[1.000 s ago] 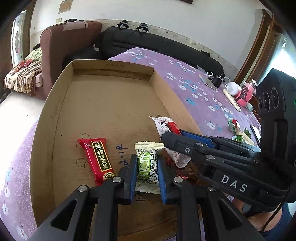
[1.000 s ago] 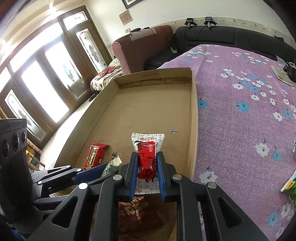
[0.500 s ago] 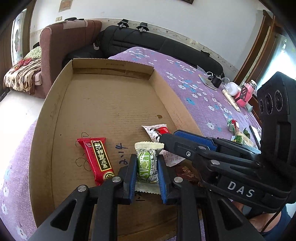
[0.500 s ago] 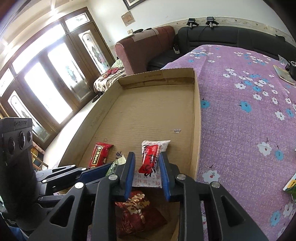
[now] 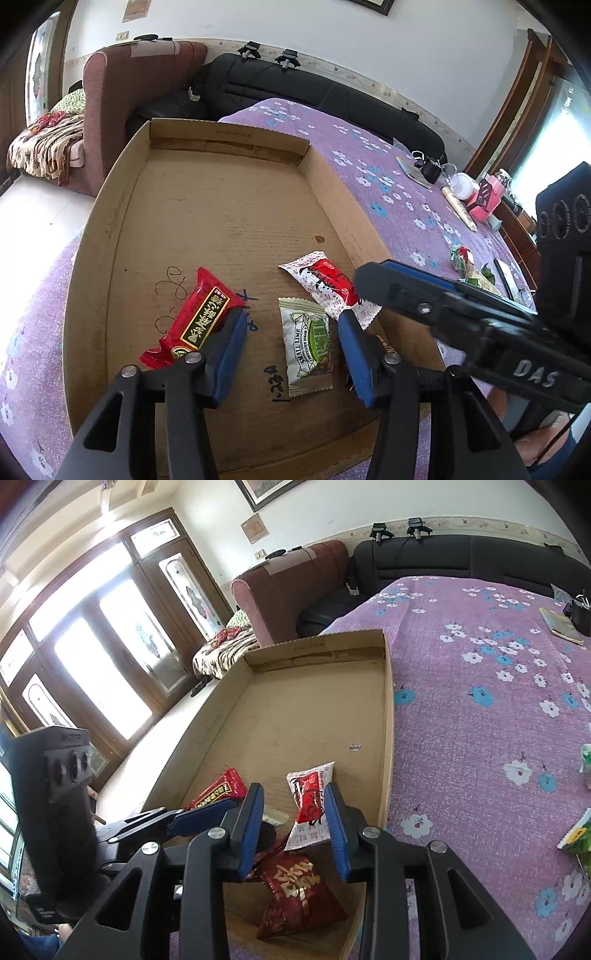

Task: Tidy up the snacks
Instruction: 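Open both grippers to drop the two packets into the cardboard tray, then move both open grippers back over the snack pile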

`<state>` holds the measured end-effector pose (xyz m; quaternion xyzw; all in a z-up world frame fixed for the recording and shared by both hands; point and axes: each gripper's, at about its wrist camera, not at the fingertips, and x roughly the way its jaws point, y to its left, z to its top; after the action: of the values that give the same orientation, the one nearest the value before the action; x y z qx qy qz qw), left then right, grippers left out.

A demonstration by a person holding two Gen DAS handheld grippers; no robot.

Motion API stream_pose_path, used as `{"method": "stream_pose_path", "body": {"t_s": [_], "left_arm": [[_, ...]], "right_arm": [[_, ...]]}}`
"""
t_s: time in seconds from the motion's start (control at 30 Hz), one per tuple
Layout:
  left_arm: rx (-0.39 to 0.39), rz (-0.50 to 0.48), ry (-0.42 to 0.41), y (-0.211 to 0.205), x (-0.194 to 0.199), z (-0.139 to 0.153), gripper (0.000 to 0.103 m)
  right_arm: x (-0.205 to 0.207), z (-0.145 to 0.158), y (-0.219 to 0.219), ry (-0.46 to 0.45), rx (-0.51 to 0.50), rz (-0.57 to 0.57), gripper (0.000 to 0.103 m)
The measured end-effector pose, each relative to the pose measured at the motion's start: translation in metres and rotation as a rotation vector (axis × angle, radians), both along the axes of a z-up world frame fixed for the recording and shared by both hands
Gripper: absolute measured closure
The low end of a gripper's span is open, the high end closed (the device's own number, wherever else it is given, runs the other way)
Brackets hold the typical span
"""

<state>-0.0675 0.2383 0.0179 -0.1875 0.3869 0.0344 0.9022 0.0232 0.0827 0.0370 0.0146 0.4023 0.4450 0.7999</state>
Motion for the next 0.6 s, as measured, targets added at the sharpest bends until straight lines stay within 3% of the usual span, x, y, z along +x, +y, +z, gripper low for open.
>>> {"method": "stream_pose_path", "body": {"t_s": [0.2, 0.3, 0.6], "left_arm": [[-0.001, 0.009, -0.014, 0.001, -0.001, 0.001, 0.048], [0.002, 0.004, -0.024, 0.0, -0.003, 0.003, 0.048], [0.052, 0.01, -0.056, -0.007, -0.008, 0.01, 0.048]], "right_arm": [[0.0, 0.017, -0.027, 0.003, 0.011, -0.038, 0.069], [-0.001, 0.022, -0.047, -0.003, 0.016, -0.07, 0.062], [0.011, 0.027, -0.138, 0.03, 0.075, -0.224, 0.062]]}}
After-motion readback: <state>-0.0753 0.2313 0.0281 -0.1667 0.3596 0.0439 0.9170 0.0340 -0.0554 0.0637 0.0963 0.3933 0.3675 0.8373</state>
